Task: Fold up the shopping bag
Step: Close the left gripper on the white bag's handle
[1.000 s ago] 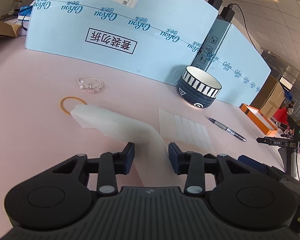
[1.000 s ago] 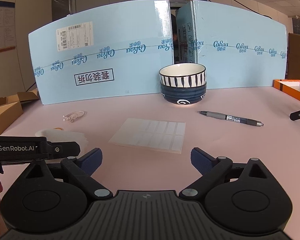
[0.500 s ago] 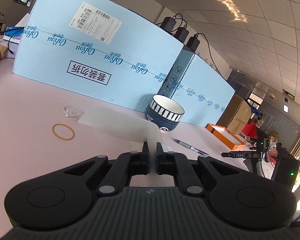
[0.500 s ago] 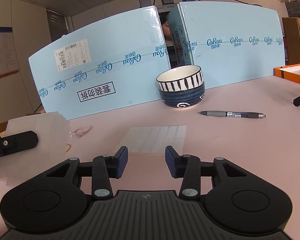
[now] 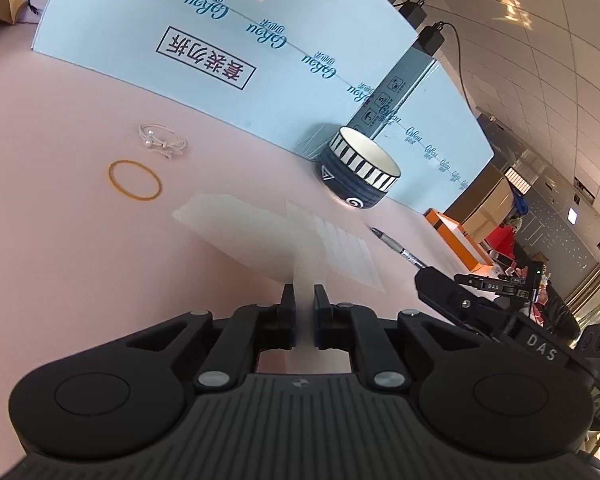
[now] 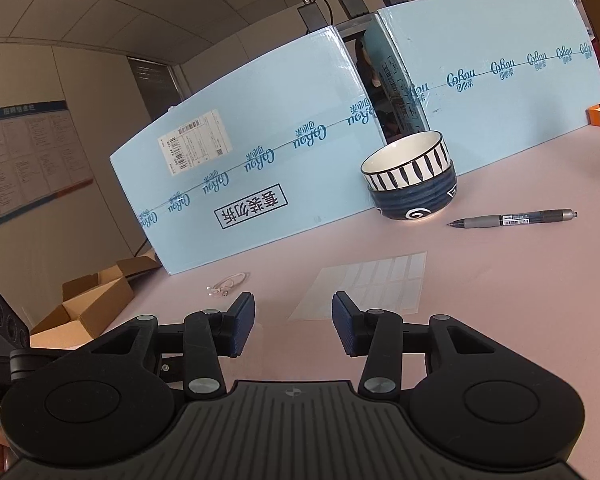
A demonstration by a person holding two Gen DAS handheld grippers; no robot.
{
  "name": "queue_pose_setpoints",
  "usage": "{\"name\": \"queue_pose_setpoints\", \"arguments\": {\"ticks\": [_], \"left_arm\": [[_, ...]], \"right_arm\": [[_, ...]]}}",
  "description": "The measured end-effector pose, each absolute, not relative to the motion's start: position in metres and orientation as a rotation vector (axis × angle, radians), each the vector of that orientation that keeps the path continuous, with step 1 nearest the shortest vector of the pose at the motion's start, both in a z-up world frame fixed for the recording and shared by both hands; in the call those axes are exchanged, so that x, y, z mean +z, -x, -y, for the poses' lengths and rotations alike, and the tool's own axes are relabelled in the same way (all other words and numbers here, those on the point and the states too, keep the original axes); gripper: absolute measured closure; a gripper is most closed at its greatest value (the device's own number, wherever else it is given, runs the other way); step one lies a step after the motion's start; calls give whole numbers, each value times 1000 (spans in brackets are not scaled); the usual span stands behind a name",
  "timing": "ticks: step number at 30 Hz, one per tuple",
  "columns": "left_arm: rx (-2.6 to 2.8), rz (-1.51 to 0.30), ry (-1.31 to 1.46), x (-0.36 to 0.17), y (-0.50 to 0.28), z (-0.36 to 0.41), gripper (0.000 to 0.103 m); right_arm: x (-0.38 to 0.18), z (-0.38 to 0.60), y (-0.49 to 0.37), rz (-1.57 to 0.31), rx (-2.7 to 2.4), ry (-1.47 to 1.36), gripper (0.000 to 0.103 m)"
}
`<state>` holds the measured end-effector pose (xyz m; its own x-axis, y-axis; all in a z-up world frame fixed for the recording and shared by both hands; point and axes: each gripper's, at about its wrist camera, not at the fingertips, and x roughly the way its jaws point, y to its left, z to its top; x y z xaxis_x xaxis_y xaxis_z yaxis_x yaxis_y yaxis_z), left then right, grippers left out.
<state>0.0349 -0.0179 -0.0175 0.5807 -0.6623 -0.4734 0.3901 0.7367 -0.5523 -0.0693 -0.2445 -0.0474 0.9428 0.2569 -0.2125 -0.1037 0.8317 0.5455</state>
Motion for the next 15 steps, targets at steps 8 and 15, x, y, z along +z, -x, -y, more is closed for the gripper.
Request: {"name": "queue_pose_setpoints", "arguments": {"ticks": [8,15], "left_arm": [[-646,-669,495,-20,-33,3,94],[-649,-682,596,-28,-39,-12,95]], "right_arm": [[-46,241,60,-386,295,-579,55],[-10,245,24,-417,431,-636,55]]}}
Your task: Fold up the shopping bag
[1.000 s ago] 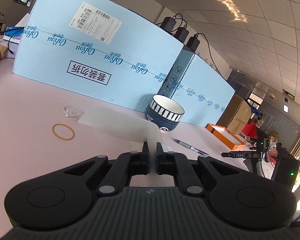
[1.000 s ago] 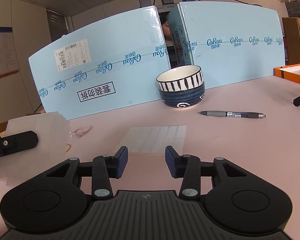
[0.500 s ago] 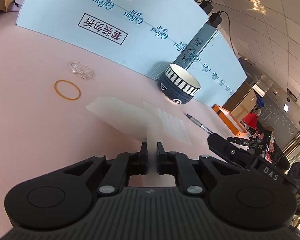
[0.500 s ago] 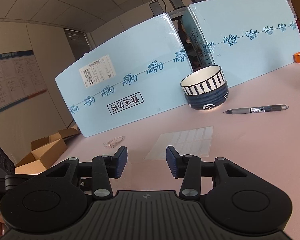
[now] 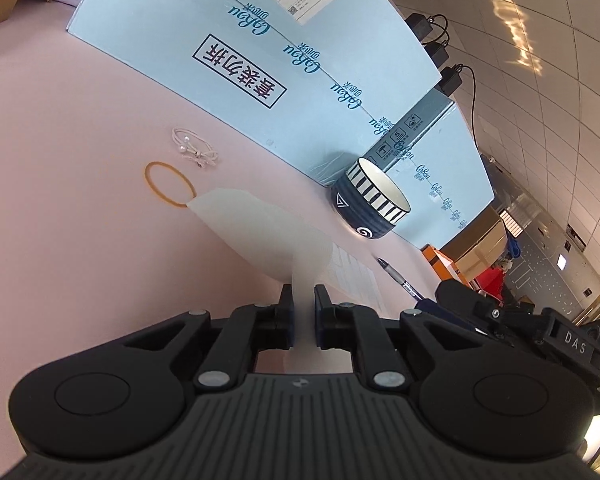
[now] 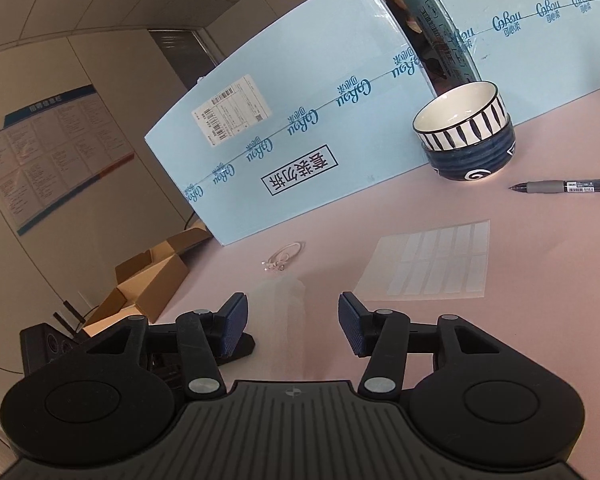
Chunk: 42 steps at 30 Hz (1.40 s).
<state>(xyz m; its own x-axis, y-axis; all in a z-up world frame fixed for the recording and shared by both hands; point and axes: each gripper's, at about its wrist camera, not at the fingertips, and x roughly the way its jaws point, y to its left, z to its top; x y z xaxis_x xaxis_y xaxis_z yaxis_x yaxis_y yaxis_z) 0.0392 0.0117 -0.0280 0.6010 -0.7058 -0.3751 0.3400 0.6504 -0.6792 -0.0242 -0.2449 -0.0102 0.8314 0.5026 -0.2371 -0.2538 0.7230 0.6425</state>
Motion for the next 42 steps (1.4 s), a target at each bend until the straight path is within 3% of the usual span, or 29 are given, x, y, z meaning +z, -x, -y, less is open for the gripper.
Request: {"name": "queue_pose_setpoints", "arguments": {"ticks": [3,8,10,12,19,22,25,29,36,38,42], "left_arm": [[-650,-723,621,-32,-44,-13,95],[-593,-695,546,-17,-55,-18,95],[-593,-686,476,-4,-66,-16,90],[-631,-717,477,-2,-80,-14,79],[-689,-732,495,-23,-92,-21,78],[-651,-730,494,-23,-93,-29,74],[-621,-718,493,-21,-93,-36,70],[-559,-682,449,-14,-90,-43,64],[-530,-648,425,-8,-86,-46,63],[-523,-634,412,-6,-84,-46,63],[-515,-644,402,-7,-84,-46,64]], "right_arm": [[11,233,-11,-448,483,-579,55],[0,220,-53,-474,587,-551,55],[-14,223,-60,-509,607,-581,55],[-25,229,-65,-548,599,-611,55],[-35,250,-66,-538,546,-659,46],[-38,245,-69,-562,554,-637,45],[-43,234,-73,-607,606,-621,51],[-39,218,-66,-579,644,-538,69],[-40,214,-65,-549,595,-502,75],[-44,213,-68,-561,600,-510,88],[-50,203,-70,-590,626,-494,94]]}}
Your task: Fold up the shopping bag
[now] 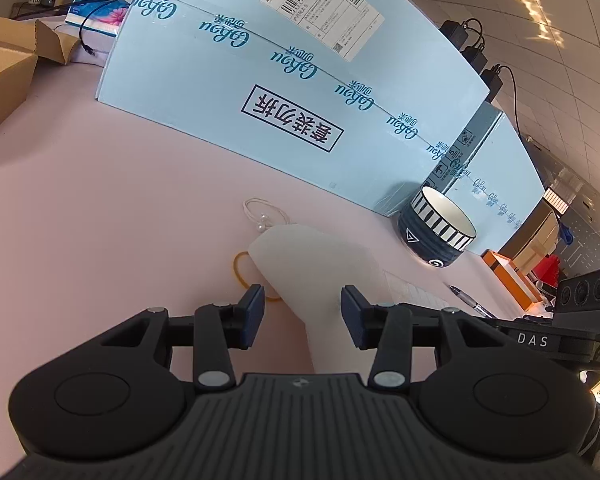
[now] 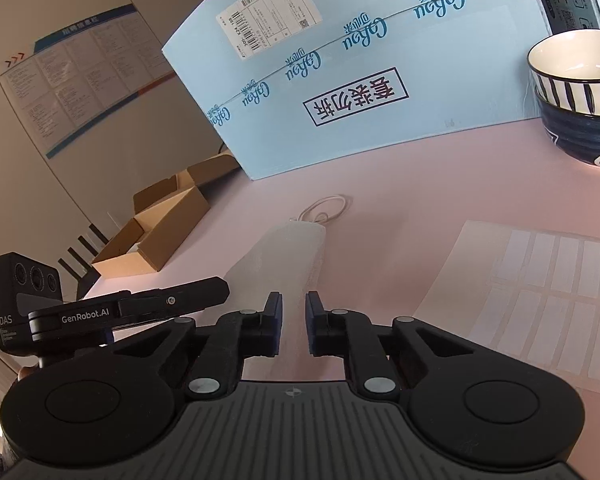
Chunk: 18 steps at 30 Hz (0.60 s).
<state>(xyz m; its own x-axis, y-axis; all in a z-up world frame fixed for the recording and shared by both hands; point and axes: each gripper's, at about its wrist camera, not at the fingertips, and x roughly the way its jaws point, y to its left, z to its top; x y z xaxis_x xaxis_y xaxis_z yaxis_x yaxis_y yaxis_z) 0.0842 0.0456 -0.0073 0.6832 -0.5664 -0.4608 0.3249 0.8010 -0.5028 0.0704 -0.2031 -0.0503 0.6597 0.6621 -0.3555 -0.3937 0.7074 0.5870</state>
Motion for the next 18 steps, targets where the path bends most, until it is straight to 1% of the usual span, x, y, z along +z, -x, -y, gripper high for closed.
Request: {"name": "queue_pose_setpoints", "arguments": {"ticks": [4,6,7,8,11,13,14,15,16,17,18], "left_arm": [[-544,-641,398,-6,-82,-44,63],[-549,-636,401,-5,-81,-44,56],[-547,-635,402,-5,-81,-44,55],[-542,-636,403,-5,-81,-45,55],[-543,-640,411,-6,-82,-45,54],[-556,-648,403,-8,-83,-41,56],[-569,-656,388,-9,-83,-38,60],[-583,-667,372,-11,-83,-34,82],[-589,-677,367,-12,-84,-33,92],[-593,-668,374,-12,-83,-34,98],[-597,-659,380,-12,-82,-36,101]], "right_arm": [[-57,198,-75,-631,649,-515,94],[-59,198,-75,-636,653,-523,94],[-59,199,-75,-634,650,-525,93],[-59,200,-75,-632,646,-527,91],[-55,206,-72,-591,637,-545,91],[-55,209,-72,-587,617,-553,90],[-56,210,-74,-591,607,-557,88],[-57,210,-75,-597,602,-564,88],[-59,212,-76,-604,600,-574,88],[-59,212,-76,-603,603,-580,88],[-58,213,-75,-592,605,-580,88]]}}
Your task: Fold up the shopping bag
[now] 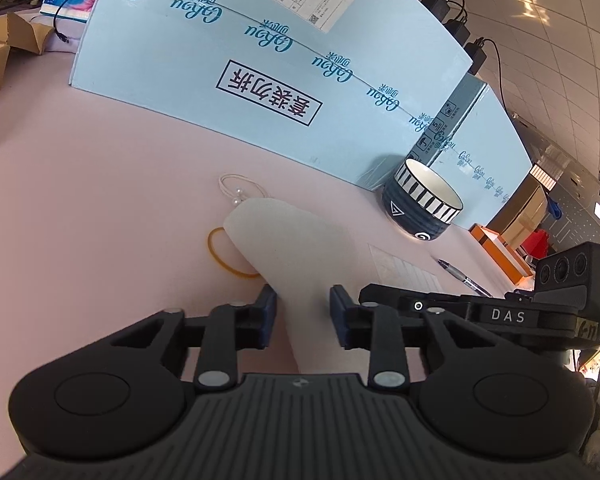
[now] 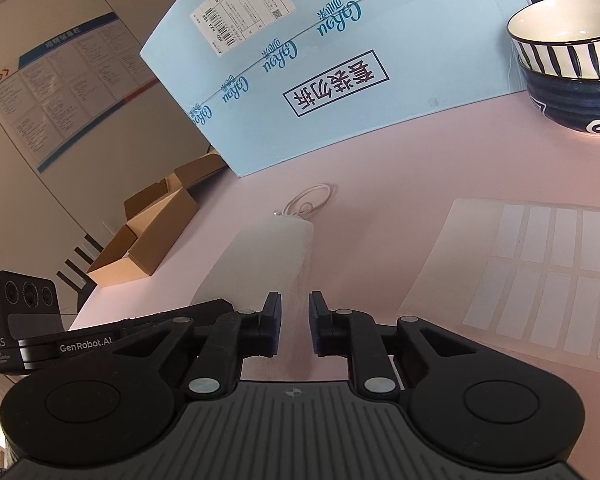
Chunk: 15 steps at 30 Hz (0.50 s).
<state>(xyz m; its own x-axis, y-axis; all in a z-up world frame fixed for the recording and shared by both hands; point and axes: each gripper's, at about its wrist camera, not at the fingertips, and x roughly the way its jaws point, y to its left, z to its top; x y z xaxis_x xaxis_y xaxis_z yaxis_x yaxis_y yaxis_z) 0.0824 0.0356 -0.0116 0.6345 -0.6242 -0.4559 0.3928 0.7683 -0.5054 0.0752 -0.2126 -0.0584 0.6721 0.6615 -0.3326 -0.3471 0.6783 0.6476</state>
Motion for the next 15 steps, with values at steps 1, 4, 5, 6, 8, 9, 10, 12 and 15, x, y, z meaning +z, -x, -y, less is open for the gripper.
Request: {"name": "queue_pose_setpoints", "arguments": {"ticks": [1,4,5,6,8,9,10,12,15], "left_arm": [[-607,-646,391,-11,-81,-38,101],[-669,-616,478,-8,-80,-47,101],[-688,-622,514,-9,-82,-50,101],[-708,-629,550,-10,-83,-53,101],[-744,-634,619,-12,-86,-58,101],[-759,-635,650,-13,-87,-60,101],[-770,-636,666,-13,-87,-61,101],[-790,-639,697,-14,-89,-62,100],[-753,-652,665,-14,-89,-59,99]], "right_arm": [[-57,213,-74,-579,608,-579,88],[-56,216,-72,-547,632,-603,88],[-55,217,-71,-536,642,-617,86],[-55,218,-70,-525,652,-630,85],[-54,222,-69,-496,685,-664,80],[-53,222,-68,-485,694,-671,80],[-51,223,-66,-471,700,-671,80],[-50,222,-66,-469,706,-671,81],[-49,222,-65,-453,758,-689,97]]}}
